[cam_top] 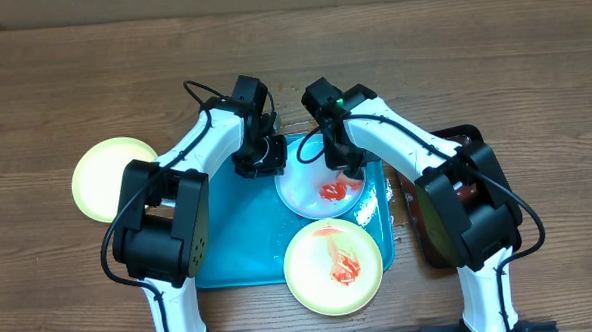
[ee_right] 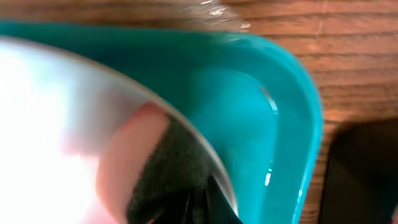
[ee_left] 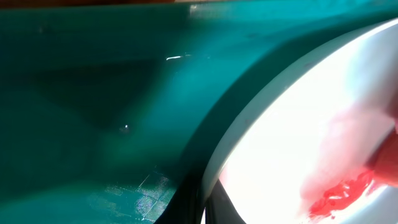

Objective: Clean dirty plates on tray and stack at the side
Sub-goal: 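Scrub the white plate with the sponge while the left gripper holds it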

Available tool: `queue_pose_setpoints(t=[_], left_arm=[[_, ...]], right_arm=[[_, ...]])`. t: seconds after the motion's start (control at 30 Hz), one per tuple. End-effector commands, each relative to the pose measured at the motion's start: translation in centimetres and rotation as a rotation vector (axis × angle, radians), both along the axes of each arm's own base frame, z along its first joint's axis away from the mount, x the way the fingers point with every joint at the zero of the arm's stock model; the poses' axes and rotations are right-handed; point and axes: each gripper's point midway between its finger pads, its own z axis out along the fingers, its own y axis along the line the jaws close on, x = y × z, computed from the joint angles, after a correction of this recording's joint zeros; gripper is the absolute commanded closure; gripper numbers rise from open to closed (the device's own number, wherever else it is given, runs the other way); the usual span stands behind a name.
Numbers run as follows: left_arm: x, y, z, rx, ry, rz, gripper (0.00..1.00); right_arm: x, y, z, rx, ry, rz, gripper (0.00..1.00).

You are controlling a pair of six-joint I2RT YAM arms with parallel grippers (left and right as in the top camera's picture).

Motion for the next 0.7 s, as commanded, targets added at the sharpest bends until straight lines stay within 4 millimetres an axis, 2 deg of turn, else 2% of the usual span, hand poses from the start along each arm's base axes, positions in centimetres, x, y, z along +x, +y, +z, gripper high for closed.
queue_pose_setpoints(t=[0.0, 0.23, 0.33, 0.5, 0.67], left_arm=[[-2.9, 2.8, -5.6, 0.182, 0.126, 0.024, 0.96], [-2.8, 3.1, -5.6, 0.181, 0.128, 0.035, 0.96], [-2.7, 3.4, -5.6, 0.18, 0.13, 0.043, 0.96], [-2.8, 3.7, -5.6, 0.181, 0.136, 0.049, 0.96], [-2.8, 3.7, -5.6, 0.182, 0.14, 0.049, 0.96]], right_arm=[[-2.6, 3.5, -1.5, 0.14, 0.143, 0.181, 0.96], [-6.3, 9.9, -0.7, 0.405, 0.266, 0.235, 0.96], [-6.9, 11.6, -0.2, 0.496, 0.293, 0.224, 0.96], [-5.5, 12.6, 0.0, 0.543, 0.251, 0.15, 0.96], [-2.0, 12.7, 0.0, 0.567, 0.135, 0.035, 0.96]])
